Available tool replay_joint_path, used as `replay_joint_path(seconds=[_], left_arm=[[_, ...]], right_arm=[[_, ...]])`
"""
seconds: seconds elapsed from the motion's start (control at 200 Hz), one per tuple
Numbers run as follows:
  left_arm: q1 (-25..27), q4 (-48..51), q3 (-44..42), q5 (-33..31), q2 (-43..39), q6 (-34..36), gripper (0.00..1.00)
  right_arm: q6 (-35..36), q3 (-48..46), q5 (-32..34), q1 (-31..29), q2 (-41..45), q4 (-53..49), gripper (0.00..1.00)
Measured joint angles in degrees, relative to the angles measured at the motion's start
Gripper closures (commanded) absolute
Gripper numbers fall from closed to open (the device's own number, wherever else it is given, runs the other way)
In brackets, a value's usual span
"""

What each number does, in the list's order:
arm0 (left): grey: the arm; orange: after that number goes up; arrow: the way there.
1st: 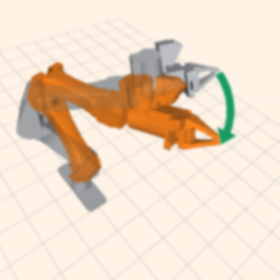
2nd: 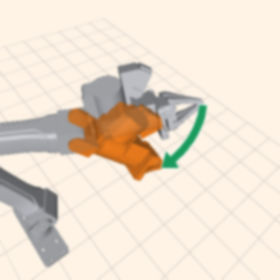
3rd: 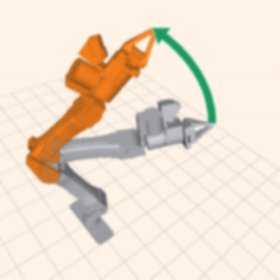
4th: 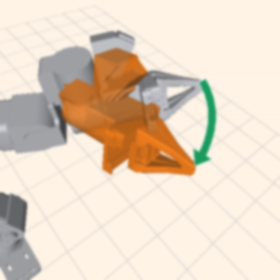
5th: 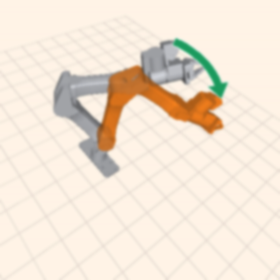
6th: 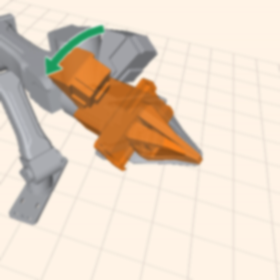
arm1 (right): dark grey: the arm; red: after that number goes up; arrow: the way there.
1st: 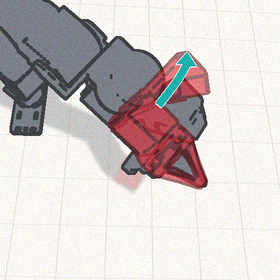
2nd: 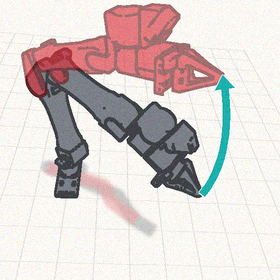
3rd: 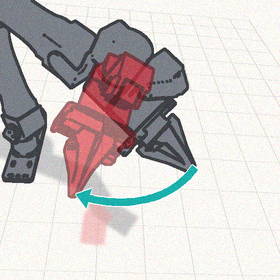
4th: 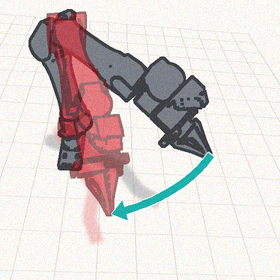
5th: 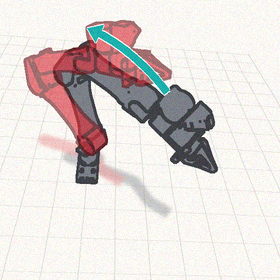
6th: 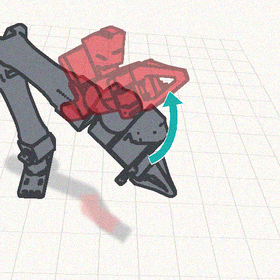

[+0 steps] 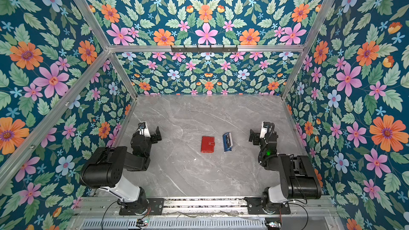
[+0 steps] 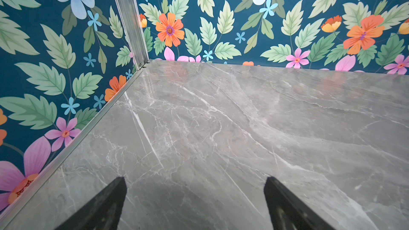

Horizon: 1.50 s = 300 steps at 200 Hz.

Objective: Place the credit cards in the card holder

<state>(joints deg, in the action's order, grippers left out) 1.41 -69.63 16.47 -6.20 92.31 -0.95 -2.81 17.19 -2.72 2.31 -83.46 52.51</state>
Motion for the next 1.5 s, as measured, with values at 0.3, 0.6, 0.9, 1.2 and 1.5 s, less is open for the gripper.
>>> replay_joint_path(seconds=[0.3,0.6,0.9,1.2,1.5], left_arm=[[0.0,7.8,2.5,-6.1,-8.4,-1.6,0.00],[0.2,37.2,16.5,-3.2,-16.5,-11.8,0.00],[12.0,55.7,21.8,14.4,-14.9,-21.7,0.09],[23.8,59.0,23.1,22.5,-10.4,-28.2,0.31],[29.5,57.6,23.1,27.2,-4.6,-33.9,0.42]], right_arm=[[-3.6,4.9,7.0,0.0,9.9,-13.0,0.01],[-12.6,19.7,4.2,-0.3,18.5,-46.2,0.02],[-14.1,29.9,-5.7,-12.2,16.9,-65.0,0.12],[-14.0,37.9,-7.6,-30.2,7.2,-73.1,0.40],[-15.6,41.9,-9.7,-36.3,-5.9,-73.9,0.71]])
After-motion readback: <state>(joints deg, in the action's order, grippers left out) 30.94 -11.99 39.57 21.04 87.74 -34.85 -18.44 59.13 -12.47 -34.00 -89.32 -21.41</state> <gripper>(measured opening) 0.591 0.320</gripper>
